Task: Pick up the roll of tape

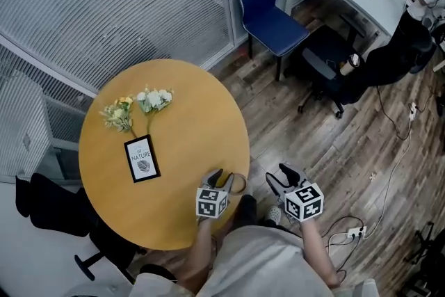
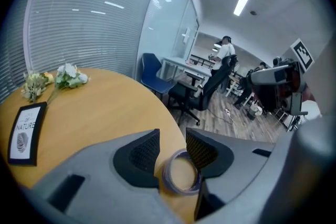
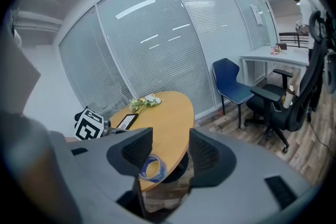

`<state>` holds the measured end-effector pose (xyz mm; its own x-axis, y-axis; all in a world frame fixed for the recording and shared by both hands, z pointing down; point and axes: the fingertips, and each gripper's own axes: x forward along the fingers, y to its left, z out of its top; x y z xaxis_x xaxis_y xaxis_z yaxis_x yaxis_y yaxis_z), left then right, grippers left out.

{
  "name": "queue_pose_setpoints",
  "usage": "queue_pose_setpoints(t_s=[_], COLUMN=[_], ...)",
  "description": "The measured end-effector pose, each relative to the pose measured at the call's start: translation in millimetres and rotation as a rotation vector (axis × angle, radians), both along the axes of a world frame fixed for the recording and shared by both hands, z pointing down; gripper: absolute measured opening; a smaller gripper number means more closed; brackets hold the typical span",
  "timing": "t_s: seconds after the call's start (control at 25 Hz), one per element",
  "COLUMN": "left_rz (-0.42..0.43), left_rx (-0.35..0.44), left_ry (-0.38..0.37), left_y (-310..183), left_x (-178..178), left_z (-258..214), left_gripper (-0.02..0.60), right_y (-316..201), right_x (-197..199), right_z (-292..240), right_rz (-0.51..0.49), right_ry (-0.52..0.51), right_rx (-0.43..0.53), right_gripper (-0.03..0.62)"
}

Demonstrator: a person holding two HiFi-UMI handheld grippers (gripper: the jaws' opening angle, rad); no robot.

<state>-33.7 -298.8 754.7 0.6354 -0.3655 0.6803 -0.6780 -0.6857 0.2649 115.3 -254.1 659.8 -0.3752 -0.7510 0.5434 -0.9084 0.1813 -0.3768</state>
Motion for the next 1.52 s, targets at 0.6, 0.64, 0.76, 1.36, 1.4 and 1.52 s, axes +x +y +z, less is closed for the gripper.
queue_pose_setpoints(t_s=[0.6, 0.64, 0.76, 1.36, 1.4, 1.52], left_rz=[0.250, 0.264, 0.305, 0.508, 0.507, 0.498], left_rx=[-0.047, -0.050, -0.058, 0.058, 0.061, 0.072], left_ry=[-0.133, -0.140, -0.173, -0.354, -0.358, -0.370], left_y=[26, 27, 35, 39, 39, 39], left_x=[5, 6, 7, 14, 14, 12], left_z=[62, 65, 73, 88, 88, 89], left_gripper=[0.147, 0.147, 0.147, 0.146, 0.144, 0.123], right_y=[13, 14, 20, 28, 29, 34], right_x=[13, 14, 17, 34, 34, 32], right_z=[16, 16, 17, 10, 11, 15], right_rz=[0.084, 0.088, 0.102, 0.151, 0.151, 0.150], right_ry=[0.015, 0.016, 0.023, 0.043, 0.043, 0.044], right_rx=[-0.043, -0.044, -0.051, -0.036, -0.038, -0.041], right_gripper=[0.207, 0.206, 0.207, 0.206, 0.206, 0.206])
